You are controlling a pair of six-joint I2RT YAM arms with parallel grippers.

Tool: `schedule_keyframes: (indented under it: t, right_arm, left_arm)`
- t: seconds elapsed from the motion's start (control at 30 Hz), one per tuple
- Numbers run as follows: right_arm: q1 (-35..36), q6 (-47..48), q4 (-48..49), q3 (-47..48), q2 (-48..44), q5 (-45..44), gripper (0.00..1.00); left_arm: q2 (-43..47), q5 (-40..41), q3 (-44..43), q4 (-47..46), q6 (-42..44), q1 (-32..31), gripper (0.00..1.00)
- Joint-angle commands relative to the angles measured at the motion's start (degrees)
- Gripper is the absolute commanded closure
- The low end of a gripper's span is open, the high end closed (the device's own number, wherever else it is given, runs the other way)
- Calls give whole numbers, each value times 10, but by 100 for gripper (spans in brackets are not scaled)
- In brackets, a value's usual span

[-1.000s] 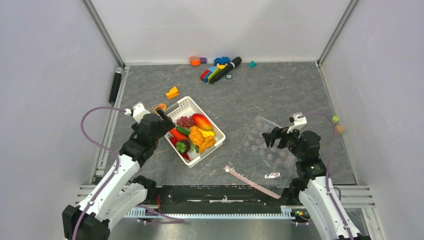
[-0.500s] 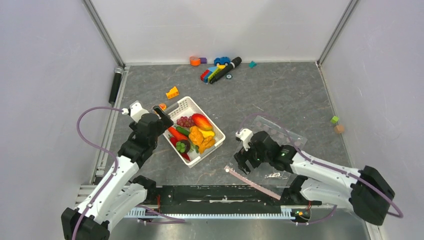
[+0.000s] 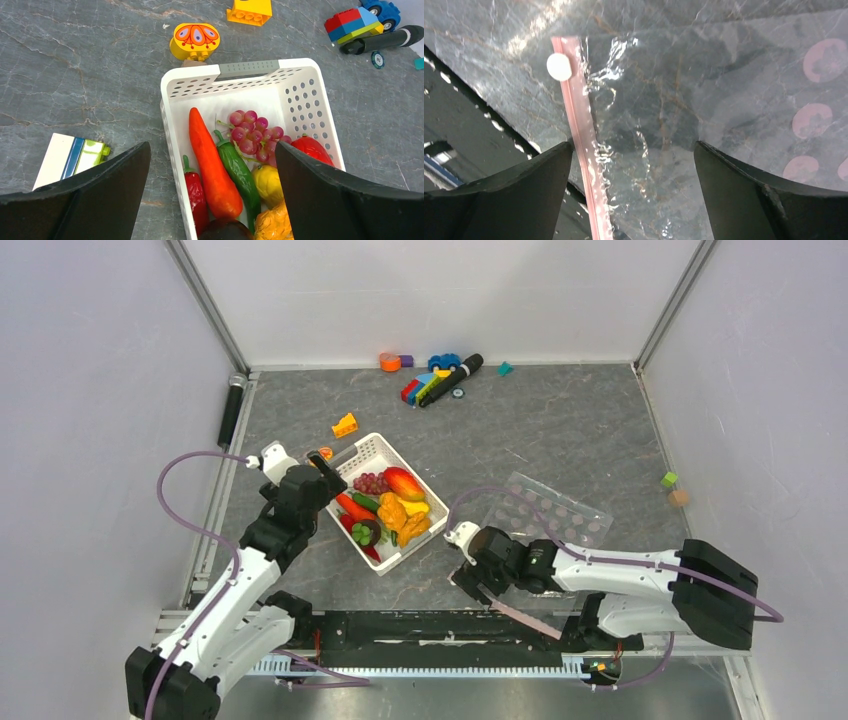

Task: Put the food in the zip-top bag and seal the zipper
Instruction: Pick up the zipper food storage bag at the center of the board.

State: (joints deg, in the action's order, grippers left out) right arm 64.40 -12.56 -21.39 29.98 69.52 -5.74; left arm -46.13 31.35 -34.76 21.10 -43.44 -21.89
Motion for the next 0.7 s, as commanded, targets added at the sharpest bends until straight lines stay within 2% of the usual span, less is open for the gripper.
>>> schedule_keyframes:
  t: [0.0, 0.2, 0.4, 0.5, 0.57, 0.67]
  right_arm:
    - [0, -23, 14, 2, 38, -63, 2]
    - [-43, -39, 45, -15, 39, -63, 27]
    - [-118, -41, 113, -44, 38, -27, 70]
    - [-143, -45, 139, -44, 39, -17, 85]
    - [-153, -45, 161, -43, 30, -19, 91]
    - [-168, -51, 197, -39, 4, -27, 99]
  left_arm:
    - [-6, 17, -4, -22, 16, 0, 0]
    - [-4, 17, -7, -20, 19, 0, 0]
    - [4, 5, -5, -20, 23, -1, 0]
    - [10, -8, -7, -25, 35, 0, 0]
    - [17, -30, -3, -39, 45, 0, 0]
    - [28, -145, 10, -94, 86, 0, 0]
